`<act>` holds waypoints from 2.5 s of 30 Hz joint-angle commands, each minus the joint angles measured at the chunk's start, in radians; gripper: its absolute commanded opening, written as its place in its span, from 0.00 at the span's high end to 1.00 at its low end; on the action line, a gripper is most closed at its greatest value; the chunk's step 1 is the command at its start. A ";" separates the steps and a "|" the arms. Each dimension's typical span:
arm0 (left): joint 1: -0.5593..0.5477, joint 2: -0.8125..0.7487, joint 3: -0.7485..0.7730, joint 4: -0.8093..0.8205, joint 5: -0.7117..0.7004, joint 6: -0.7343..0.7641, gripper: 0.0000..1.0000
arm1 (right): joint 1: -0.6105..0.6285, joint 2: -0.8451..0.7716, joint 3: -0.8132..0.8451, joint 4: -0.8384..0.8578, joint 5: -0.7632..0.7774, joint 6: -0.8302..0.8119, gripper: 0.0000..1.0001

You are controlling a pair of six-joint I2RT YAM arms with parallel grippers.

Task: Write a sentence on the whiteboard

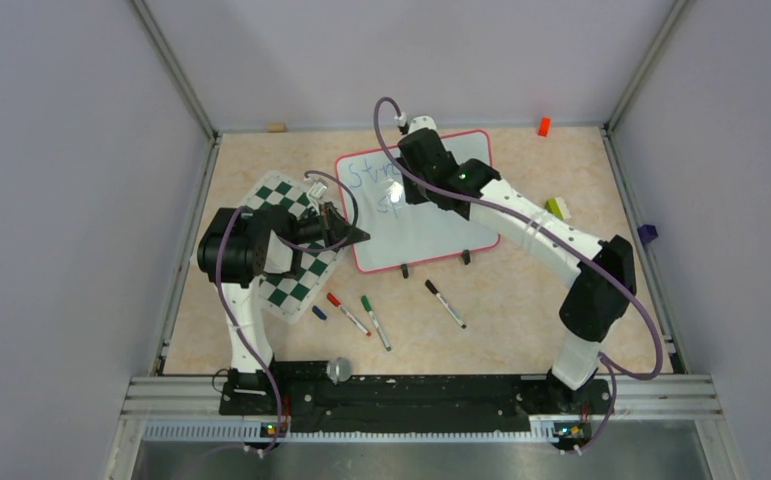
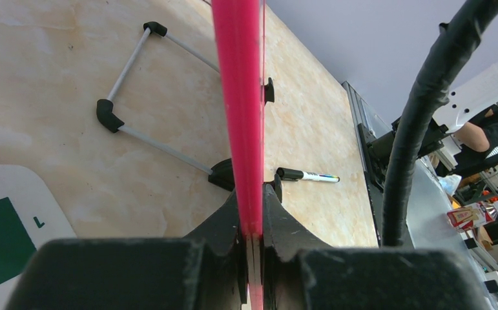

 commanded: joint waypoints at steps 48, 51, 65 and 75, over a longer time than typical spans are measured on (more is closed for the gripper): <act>0.030 -0.008 0.000 0.103 -0.072 0.070 1.00 | 0.024 -0.114 -0.098 0.038 -0.012 0.000 1.00; 0.030 -0.008 0.000 0.103 -0.073 0.070 1.00 | 0.023 -0.112 -0.095 0.041 -0.012 -0.002 1.00; 0.030 -0.007 -0.002 0.103 -0.073 0.071 1.00 | 0.024 -0.079 -0.062 0.044 0.012 -0.015 1.00; 0.030 -0.008 -0.002 0.103 -0.072 0.071 1.00 | 0.023 -0.024 -0.013 0.045 0.012 -0.035 1.00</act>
